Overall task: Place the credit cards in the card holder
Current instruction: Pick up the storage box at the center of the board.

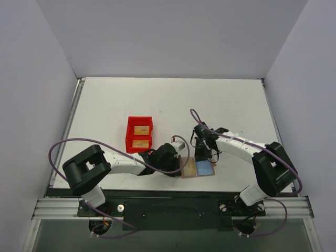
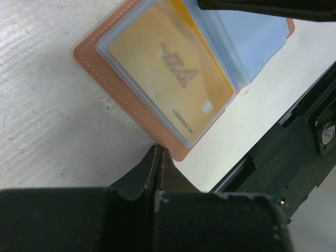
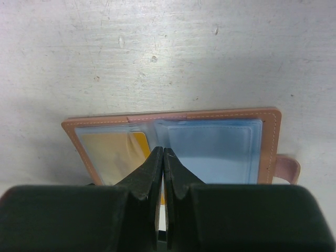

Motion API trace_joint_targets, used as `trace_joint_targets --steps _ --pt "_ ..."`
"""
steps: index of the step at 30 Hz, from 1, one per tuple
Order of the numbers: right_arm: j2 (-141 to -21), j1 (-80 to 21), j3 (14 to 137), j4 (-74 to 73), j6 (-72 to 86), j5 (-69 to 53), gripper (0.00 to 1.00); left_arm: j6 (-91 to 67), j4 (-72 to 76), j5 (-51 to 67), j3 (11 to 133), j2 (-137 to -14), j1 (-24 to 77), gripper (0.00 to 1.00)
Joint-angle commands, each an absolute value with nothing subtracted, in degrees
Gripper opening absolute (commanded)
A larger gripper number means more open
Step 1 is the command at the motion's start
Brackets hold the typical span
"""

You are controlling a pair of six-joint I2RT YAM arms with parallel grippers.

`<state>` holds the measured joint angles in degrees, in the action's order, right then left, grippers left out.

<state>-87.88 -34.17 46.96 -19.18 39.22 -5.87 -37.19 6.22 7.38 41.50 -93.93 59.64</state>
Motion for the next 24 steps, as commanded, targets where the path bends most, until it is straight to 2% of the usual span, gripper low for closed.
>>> trace_joint_targets --steps 1,11,24 --pt "-86.4 -34.54 47.46 -22.24 39.29 -3.95 0.0 -37.18 2.55 6.6 42.27 -95.45 60.21 0.0" --pt "-87.98 -35.33 47.64 -22.15 37.8 -4.83 0.0 -34.89 -1.93 1.67 45.17 -94.92 58.01 0.0" --pt "-90.61 -36.47 47.37 -22.24 37.88 -5.27 0.0 -33.93 1.84 4.66 45.44 -97.82 55.11 0.0"
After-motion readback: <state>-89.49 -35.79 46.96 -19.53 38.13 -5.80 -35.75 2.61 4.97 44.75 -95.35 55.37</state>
